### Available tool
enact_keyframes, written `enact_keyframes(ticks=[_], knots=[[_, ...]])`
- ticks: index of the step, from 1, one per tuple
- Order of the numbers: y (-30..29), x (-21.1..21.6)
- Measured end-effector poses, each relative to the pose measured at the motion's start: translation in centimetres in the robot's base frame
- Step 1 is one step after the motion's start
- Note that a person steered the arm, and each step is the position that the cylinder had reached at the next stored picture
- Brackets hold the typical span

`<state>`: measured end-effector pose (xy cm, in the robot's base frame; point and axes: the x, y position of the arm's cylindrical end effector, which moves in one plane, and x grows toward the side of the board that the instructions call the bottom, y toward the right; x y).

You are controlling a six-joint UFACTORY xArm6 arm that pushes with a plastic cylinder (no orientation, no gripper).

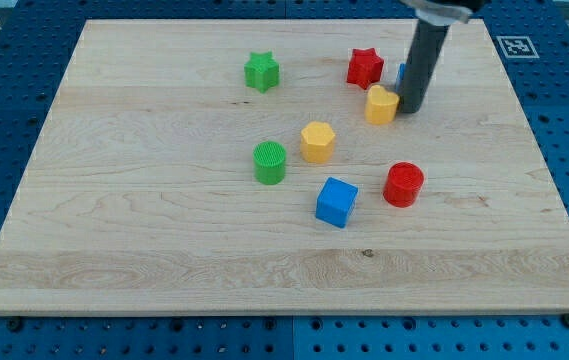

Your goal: Slide the blue cube towards yellow hexagon

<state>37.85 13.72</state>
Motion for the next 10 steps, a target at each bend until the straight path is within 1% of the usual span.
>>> enact_keyframes(ticks=[1, 2, 3, 4, 5, 6, 7, 8, 10], knots=[[-5.0, 2.5], [-6.0, 2.5], [-3.0, 3.7], [1.7, 7.1], [5.8, 11.9], [1.8, 18.8], [-5.6, 20.9], [-6.5, 20.6], [-8.8, 17.0]])
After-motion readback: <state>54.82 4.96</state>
